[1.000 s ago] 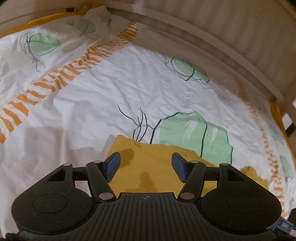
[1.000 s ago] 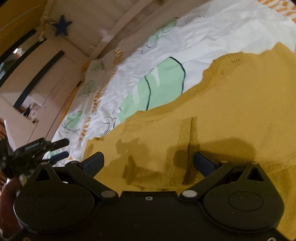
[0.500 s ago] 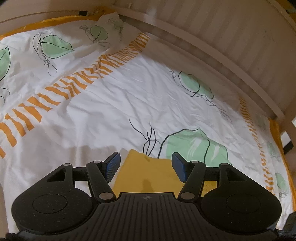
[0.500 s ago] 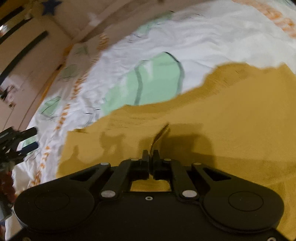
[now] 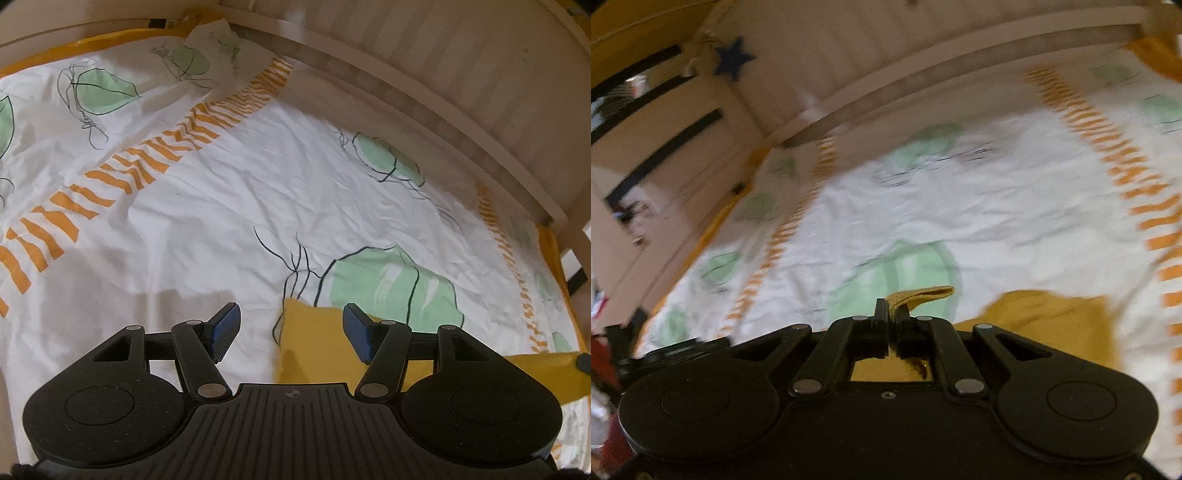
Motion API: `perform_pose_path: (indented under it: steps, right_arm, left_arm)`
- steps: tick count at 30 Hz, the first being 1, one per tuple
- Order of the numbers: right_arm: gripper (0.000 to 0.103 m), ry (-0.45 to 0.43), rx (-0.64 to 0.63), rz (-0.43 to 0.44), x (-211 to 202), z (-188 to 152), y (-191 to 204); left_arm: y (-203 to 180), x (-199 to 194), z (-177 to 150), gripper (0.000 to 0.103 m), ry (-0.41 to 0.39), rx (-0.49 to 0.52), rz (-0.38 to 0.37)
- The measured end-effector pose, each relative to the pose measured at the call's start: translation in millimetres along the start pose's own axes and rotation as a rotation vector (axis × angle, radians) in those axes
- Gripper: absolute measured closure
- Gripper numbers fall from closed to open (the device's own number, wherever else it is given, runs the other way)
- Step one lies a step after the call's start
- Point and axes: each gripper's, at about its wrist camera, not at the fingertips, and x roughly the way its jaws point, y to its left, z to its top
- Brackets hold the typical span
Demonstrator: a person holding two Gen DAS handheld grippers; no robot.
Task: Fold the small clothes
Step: 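Grasp the other sweater side with the right gripper and fold it inward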
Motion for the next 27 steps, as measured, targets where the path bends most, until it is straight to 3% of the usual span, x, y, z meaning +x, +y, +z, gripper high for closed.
perform_pose_path:
  steps: [6, 13, 27]
  right_arm:
    - [0.092, 0.050, 0.075, -0.124, 13, -10, -48]
    - [0.092, 0.089, 0.121, -0.193, 31, -39, -82]
    - [0.092, 0.093, 0.115, -0.218, 30, -67, -119]
  left_arm:
    - [-12, 12, -9, 0.043, 0.044, 0.061, 0.013]
    - [-32, 39, -27, 0.043, 0.142, 0.181, 0.025]
    - [-37, 76, -58, 0.043, 0.276, 0.249, 0.064]
